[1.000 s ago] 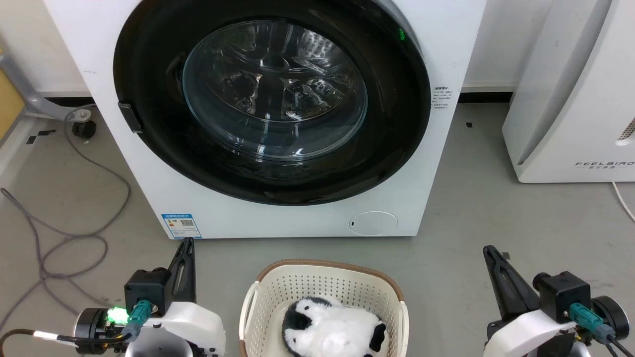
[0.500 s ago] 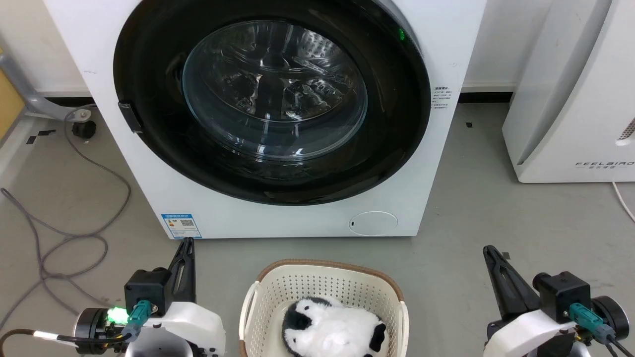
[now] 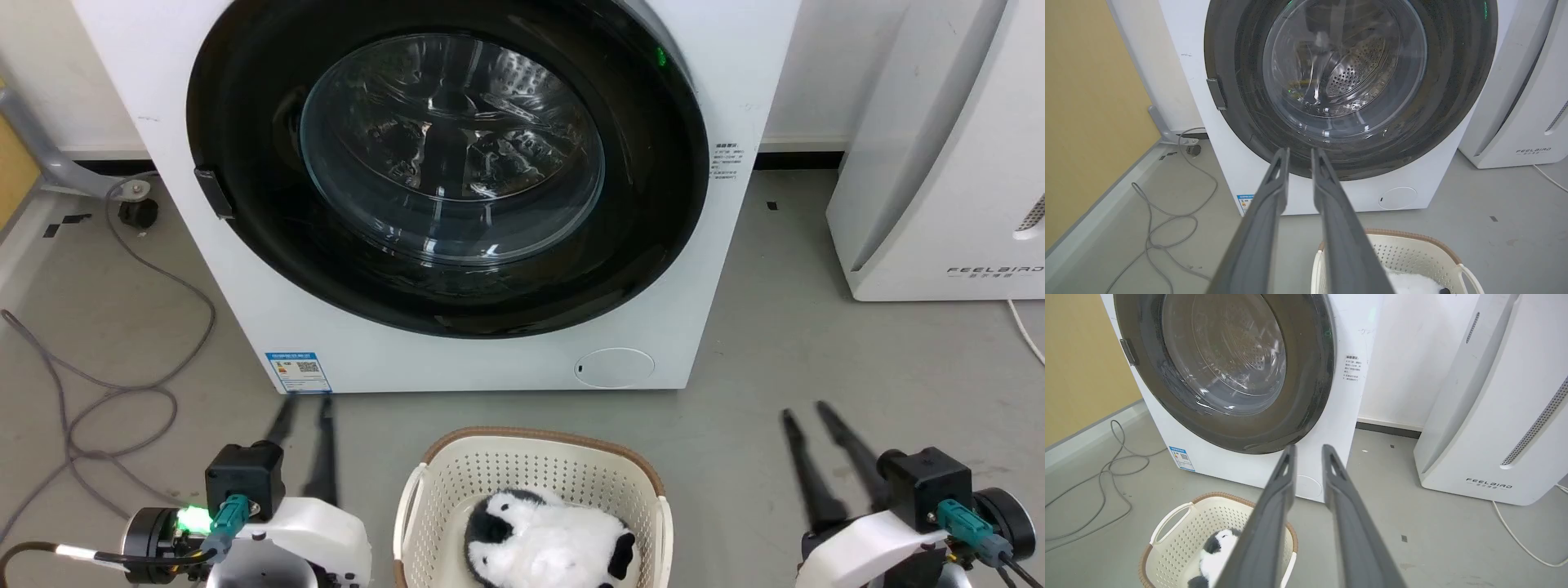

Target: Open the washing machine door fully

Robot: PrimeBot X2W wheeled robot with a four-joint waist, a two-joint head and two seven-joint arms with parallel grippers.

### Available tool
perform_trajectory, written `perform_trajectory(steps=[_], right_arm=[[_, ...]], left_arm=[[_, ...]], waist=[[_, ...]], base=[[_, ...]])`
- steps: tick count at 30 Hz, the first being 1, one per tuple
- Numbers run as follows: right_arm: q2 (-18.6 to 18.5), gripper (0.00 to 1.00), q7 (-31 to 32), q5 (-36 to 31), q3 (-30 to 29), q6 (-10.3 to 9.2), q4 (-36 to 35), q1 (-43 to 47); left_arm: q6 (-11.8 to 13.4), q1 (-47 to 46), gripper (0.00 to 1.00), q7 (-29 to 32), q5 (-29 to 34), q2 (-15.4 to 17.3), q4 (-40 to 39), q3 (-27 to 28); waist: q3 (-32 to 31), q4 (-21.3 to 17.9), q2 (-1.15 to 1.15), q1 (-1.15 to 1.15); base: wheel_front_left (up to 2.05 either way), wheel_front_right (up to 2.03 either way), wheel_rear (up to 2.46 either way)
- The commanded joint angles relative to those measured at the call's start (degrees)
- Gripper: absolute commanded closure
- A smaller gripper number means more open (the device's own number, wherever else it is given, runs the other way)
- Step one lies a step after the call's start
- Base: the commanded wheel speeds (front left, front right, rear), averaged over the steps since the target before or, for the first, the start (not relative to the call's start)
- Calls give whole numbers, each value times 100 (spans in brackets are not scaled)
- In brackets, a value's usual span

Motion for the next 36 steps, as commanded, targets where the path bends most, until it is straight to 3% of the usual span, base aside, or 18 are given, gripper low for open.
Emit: perform_trajectory(steps=[1, 29, 30, 31, 36], right_arm=[[0, 0, -18, 8, -17, 0, 0, 1], [-3, 0, -341, 923, -185, 1, -159, -16], [-3, 58, -353, 964, -193, 1, -159, -22], [-3, 98, -365, 1017, -201, 1, -158, -30], [-4, 100, -425, 1352, -231, 1, -140, -78]], left_arm=[[8, -1, 0, -18, -7, 0, 9, -9], [185, -25, 0, -341, -144, 0, 76, -147], [192, -25, 0, -353, -148, 0, 80, -152], [199, -25, 0, -365, -153, 0, 83, -156], [231, -28, 0, -425, -174, 0, 97, -177]], waist=[[2, 0, 0, 0], [34, 12, 0, 0], [36, 14, 0, 0], [37, 16, 0, 0], [44, 28, 0, 0]], base=[[0, 0, 0], [0, 0, 0], [0, 0, 0], [0, 0, 0], [0, 0, 0]])
